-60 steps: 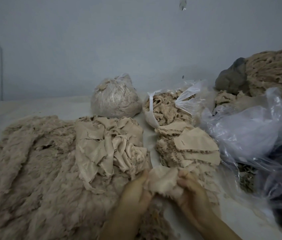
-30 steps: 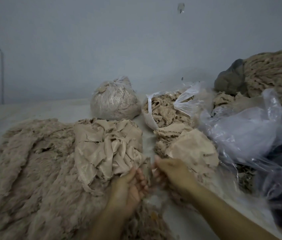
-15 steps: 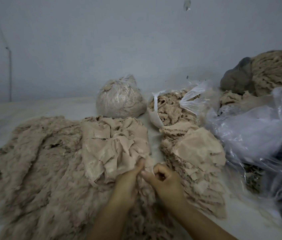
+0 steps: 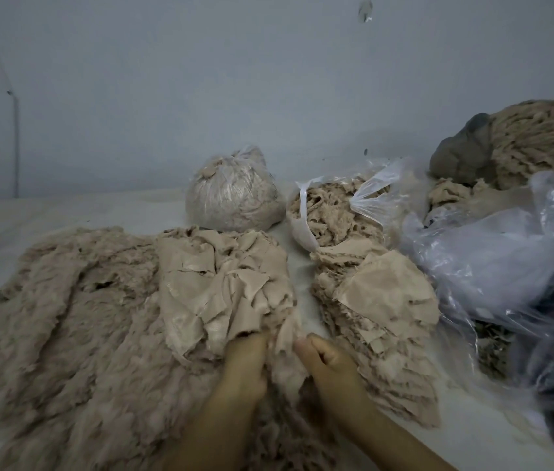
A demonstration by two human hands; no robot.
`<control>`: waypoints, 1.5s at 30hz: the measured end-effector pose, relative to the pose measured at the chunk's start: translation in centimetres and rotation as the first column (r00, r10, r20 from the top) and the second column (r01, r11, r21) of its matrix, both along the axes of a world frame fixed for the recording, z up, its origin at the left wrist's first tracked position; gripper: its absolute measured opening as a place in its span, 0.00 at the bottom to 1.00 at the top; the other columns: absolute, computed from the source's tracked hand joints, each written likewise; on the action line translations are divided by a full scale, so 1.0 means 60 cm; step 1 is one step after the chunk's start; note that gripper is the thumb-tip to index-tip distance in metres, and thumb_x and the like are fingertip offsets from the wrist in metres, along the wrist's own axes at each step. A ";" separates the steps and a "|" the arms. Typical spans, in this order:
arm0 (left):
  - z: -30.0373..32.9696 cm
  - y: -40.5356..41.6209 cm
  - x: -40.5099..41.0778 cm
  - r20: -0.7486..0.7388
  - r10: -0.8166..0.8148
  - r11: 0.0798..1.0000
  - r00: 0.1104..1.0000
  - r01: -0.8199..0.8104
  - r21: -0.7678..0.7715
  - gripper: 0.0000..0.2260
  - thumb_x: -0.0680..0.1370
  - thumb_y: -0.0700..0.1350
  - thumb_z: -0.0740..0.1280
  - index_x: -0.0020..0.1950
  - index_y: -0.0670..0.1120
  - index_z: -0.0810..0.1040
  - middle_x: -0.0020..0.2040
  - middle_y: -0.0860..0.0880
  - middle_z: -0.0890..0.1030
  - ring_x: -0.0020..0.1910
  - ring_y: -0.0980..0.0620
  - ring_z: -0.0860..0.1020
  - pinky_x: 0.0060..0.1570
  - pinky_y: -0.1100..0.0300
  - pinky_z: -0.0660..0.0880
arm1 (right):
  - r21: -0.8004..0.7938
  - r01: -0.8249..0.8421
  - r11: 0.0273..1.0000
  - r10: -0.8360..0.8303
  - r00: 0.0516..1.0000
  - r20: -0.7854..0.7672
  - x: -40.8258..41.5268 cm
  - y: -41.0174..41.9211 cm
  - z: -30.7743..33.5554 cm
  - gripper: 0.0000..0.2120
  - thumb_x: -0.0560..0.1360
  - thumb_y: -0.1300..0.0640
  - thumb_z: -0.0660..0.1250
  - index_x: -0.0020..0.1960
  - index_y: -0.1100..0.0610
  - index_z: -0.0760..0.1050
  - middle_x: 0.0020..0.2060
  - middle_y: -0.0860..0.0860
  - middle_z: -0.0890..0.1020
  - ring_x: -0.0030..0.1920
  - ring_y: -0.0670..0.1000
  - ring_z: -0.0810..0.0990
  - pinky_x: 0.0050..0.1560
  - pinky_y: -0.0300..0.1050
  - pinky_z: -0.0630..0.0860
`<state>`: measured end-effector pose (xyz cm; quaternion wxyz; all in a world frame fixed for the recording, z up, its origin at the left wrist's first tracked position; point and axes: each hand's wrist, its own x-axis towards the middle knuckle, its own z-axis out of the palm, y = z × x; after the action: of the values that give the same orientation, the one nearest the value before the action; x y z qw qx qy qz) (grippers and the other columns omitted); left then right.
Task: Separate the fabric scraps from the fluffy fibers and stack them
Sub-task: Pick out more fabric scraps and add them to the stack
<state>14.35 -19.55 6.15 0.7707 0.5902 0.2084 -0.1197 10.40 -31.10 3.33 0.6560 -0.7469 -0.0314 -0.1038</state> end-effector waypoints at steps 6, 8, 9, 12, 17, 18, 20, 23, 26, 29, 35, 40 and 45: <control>0.011 0.017 0.018 0.057 0.029 0.992 0.998 -0.021 -0.128 0.14 0.80 0.32 0.56 0.64 0.31 0.72 0.51 0.37 0.79 0.46 0.44 0.77 0.53 0.52 0.75 | 0.230 0.140 0.963 -0.114 0.986 -0.120 -0.008 -0.014 -0.013 0.18 0.79 0.52 0.62 0.34 0.61 0.69 0.31 0.53 0.70 0.34 0.50 0.69 0.38 0.48 0.67; 0.011 0.007 -0.001 0.089 0.001 0.999 0.996 0.004 -0.046 0.14 0.81 0.34 0.58 0.64 0.33 0.73 0.53 0.38 0.79 0.50 0.45 0.78 0.48 0.56 0.77 | 0.300 0.265 0.916 -0.208 0.956 -0.209 0.009 -0.028 -0.014 0.17 0.81 0.56 0.59 0.36 0.63 0.66 0.31 0.55 0.69 0.35 0.53 0.68 0.39 0.56 0.70; 0.009 0.001 -0.008 0.104 -0.059 0.998 0.993 0.058 0.016 0.13 0.80 0.36 0.59 0.63 0.36 0.74 0.55 0.37 0.80 0.52 0.44 0.78 0.48 0.58 0.77 | 0.329 0.317 0.889 -0.239 0.936 -0.257 0.017 -0.032 -0.013 0.17 0.82 0.57 0.58 0.35 0.60 0.64 0.30 0.54 0.68 0.34 0.53 0.67 0.39 0.55 0.69; 0.001 -0.015 -0.022 0.003 -0.203 0.978 0.979 0.202 0.055 0.10 0.80 0.36 0.59 0.55 0.36 0.79 0.51 0.37 0.82 0.50 0.40 0.81 0.44 0.55 0.80 | 0.368 0.356 0.859 -0.252 0.919 -0.303 0.030 -0.033 0.001 0.12 0.81 0.61 0.57 0.39 0.59 0.71 0.33 0.54 0.75 0.35 0.52 0.72 0.39 0.53 0.72; -0.009 -0.004 -0.026 0.148 -0.340 0.736 0.929 0.165 0.656 0.12 0.78 0.36 0.61 0.61 0.36 0.73 0.56 0.43 0.78 0.56 0.44 0.77 0.59 0.53 0.74 | 0.286 0.178 0.941 -0.137 0.978 -0.160 0.011 -0.022 0.018 0.07 0.76 0.58 0.68 0.53 0.57 0.79 0.37 0.55 0.82 0.39 0.50 0.81 0.41 0.44 0.79; -0.012 0.001 -0.025 0.222 -0.352 0.629 0.909 0.054 0.775 0.12 0.77 0.37 0.62 0.60 0.37 0.72 0.56 0.43 0.76 0.57 0.44 0.75 0.60 0.54 0.72 | 0.293 0.126 0.948 -0.085 0.985 -0.147 0.006 -0.018 0.021 0.08 0.75 0.60 0.69 0.54 0.55 0.80 0.38 0.52 0.84 0.40 0.49 0.82 0.40 0.41 0.79; -0.002 0.002 -0.027 0.408 -0.324 0.606 0.854 -0.144 0.783 0.06 0.75 0.37 0.66 0.51 0.42 0.75 0.50 0.44 0.78 0.49 0.47 0.76 0.52 0.56 0.74 | 0.321 0.104 0.941 -0.058 0.987 -0.150 0.001 -0.014 0.026 0.10 0.75 0.63 0.69 0.54 0.54 0.80 0.42 0.51 0.86 0.42 0.49 0.85 0.39 0.38 0.79; -0.003 -0.008 -0.031 0.495 -0.366 0.717 0.788 -0.100 0.690 0.05 0.75 0.35 0.65 0.41 0.43 0.78 0.40 0.47 0.79 0.42 0.47 0.77 0.45 0.58 0.75 | 0.338 0.195 0.921 -0.150 0.976 -0.157 0.004 -0.016 0.034 0.07 0.77 0.62 0.66 0.52 0.57 0.81 0.43 0.53 0.86 0.45 0.55 0.85 0.44 0.47 0.81; 0.006 -0.013 -0.031 0.291 -0.343 0.939 0.893 0.318 0.129 0.13 0.81 0.45 0.60 0.54 0.39 0.81 0.45 0.42 0.83 0.46 0.44 0.81 0.49 0.53 0.78 | 0.245 0.167 0.955 -0.155 0.986 -0.067 -0.004 -0.011 0.037 0.06 0.76 0.58 0.68 0.50 0.55 0.83 0.45 0.53 0.86 0.48 0.54 0.84 0.52 0.50 0.80; 0.015 -0.015 -0.021 0.056 -0.356 0.865 0.933 0.351 -0.358 0.17 0.79 0.49 0.65 0.50 0.35 0.81 0.44 0.38 0.84 0.40 0.44 0.84 0.37 0.56 0.81 | -0.088 0.070 0.994 -0.066 0.996 0.052 -0.027 0.007 0.017 0.06 0.75 0.59 0.70 0.50 0.52 0.83 0.45 0.49 0.84 0.45 0.42 0.81 0.49 0.35 0.76; 0.014 -0.002 0.003 -0.050 -0.237 0.813 0.970 0.170 -0.556 0.11 0.80 0.41 0.61 0.52 0.32 0.76 0.39 0.39 0.83 0.33 0.47 0.84 0.29 0.56 0.80 | -0.012 0.062 0.998 -0.063 0.992 -0.111 -0.049 0.002 -0.013 0.12 0.73 0.54 0.71 0.32 0.46 0.77 0.27 0.45 0.79 0.28 0.40 0.73 0.34 0.31 0.68; 0.015 0.009 -0.001 0.029 -0.247 0.684 0.969 0.196 -0.703 0.11 0.73 0.39 0.66 0.46 0.32 0.83 0.42 0.40 0.83 0.34 0.49 0.83 0.30 0.57 0.80 | 0.487 0.068 0.871 0.128 0.925 -0.357 -0.036 -0.007 -0.005 0.24 0.62 0.45 0.75 0.47 0.63 0.77 0.38 0.60 0.81 0.41 0.58 0.79 0.53 0.59 0.75; 0.023 0.009 -0.001 0.067 -0.191 0.701 0.979 0.183 -0.689 0.10 0.76 0.39 0.62 0.43 0.37 0.81 0.29 0.47 0.78 0.23 0.54 0.77 0.23 0.66 0.73 | 0.421 0.025 0.907 0.093 0.962 -0.257 -0.027 -0.005 -0.013 0.06 0.70 0.64 0.72 0.43 0.65 0.75 0.33 0.61 0.75 0.32 0.54 0.72 0.36 0.46 0.73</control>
<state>14.29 -19.03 7.55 0.9177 0.2775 0.0915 -0.2691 8.77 -31.42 2.53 0.8012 -0.5944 0.0687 0.0069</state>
